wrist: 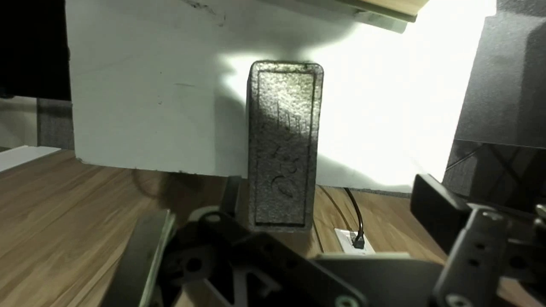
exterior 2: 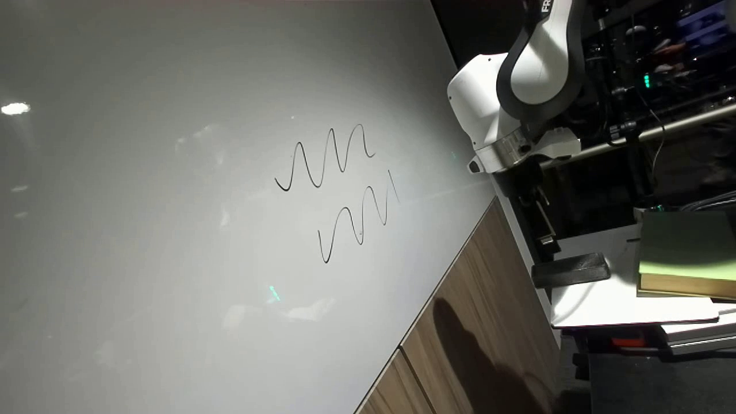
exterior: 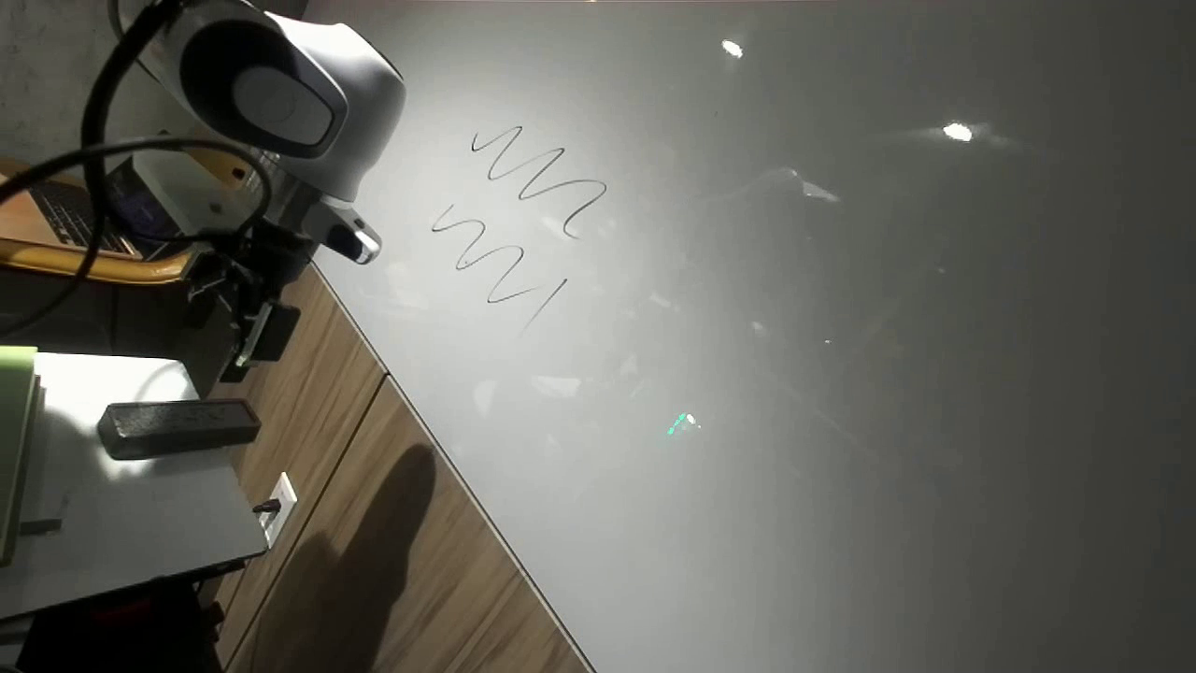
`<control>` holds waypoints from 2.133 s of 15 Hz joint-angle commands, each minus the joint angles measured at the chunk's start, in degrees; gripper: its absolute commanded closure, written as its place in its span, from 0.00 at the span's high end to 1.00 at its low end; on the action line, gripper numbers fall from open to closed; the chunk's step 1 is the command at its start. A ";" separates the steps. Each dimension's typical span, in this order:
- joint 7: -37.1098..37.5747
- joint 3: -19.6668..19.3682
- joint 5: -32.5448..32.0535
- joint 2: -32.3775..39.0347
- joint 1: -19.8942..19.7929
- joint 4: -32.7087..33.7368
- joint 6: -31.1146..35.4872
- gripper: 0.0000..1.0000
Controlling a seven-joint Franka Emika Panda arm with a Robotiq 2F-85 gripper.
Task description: Use the black eraser to wipe the whiteboard.
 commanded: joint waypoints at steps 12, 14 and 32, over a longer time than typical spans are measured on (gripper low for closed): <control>6.82 -0.54 -10.70 11.46 -3.45 0.21 8.83 1.00; 6.65 -0.56 -10.58 11.95 -3.70 0.21 8.66 1.00; 6.05 3.44 -4.80 2.68 0.02 1.76 5.49 0.28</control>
